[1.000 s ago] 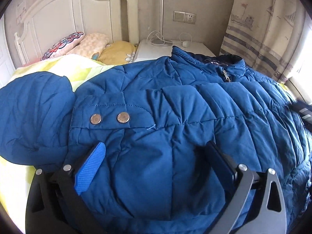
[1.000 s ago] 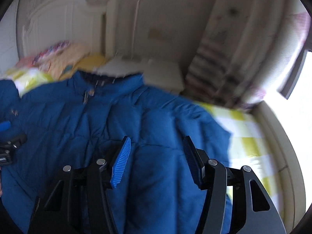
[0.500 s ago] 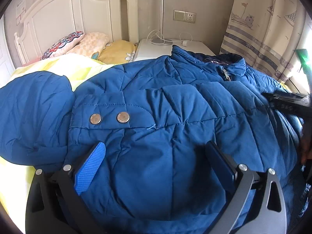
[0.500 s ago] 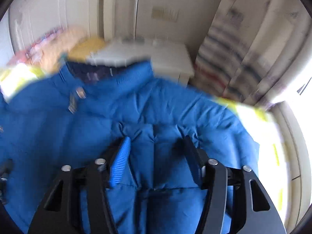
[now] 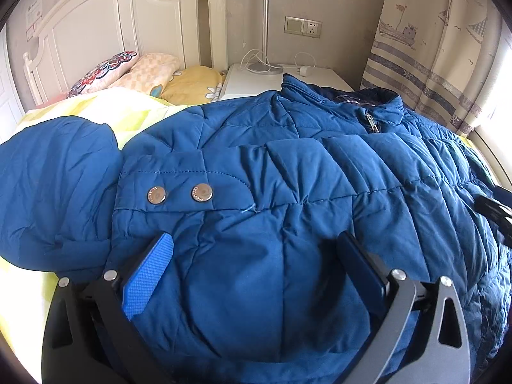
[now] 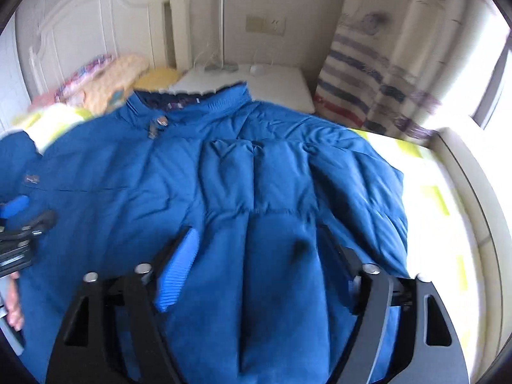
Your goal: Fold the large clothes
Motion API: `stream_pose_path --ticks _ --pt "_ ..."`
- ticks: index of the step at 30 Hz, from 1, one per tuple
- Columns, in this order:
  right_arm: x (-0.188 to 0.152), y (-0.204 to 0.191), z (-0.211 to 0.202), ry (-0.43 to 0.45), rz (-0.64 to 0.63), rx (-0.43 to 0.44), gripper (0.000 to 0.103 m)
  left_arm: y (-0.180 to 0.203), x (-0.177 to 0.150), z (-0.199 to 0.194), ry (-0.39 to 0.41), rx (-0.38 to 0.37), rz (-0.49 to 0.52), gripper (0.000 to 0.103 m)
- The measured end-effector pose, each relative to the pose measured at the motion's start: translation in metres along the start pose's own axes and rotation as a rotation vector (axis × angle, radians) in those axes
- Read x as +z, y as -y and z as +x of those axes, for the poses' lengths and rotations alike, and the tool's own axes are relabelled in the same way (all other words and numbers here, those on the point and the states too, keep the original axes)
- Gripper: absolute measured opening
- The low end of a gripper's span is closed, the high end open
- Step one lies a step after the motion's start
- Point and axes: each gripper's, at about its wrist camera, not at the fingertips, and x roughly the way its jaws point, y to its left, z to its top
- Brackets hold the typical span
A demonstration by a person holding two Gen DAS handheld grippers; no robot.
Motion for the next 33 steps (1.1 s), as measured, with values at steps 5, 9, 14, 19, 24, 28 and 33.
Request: stream_pose_path --ticks 5,9,14,19,24,28,33 --pt "-0.03 -0.004 0.005 -0.031 -0.041 -0.021 0.087 -0.001 0.0 -0.001 0.006 -0.01 -0.007 0.101" --pt "-0.033 0.001 0.009 -0.018 -0.02 -0.018 0.087 -0.02 0.0 -0.014 0.068 -0.12 -0.095 0.101" --pt "-0.033 -0.001 0.009 -0.013 -0.032 -0.033 0.087 -0.111 -0.001 -0.066 0.219 -0.164 -0.468 0.1" --pt "-0.033 -0.001 0.009 -0.014 -0.031 -0.033 0.087 -0.249 -0.053 -0.118 0.304 -0.09 -0.896 0.1" --pt "-0.033 -0.001 0.009 -0.014 -0.027 -0.029 0.087 -0.348 -0.088 -0.134 0.319 -0.023 -1.06 0.1" --pt "-0.034 -0.001 0.009 -0.014 -0.027 -0.029 0.087 -0.404 -0.079 -0.115 0.293 -0.094 -1.121 0.1" --pt "-0.033 -0.001 0.01 -0.015 -0.024 -0.026 0.087 -0.418 -0.042 -0.085 0.271 -0.068 -1.041 0.078"
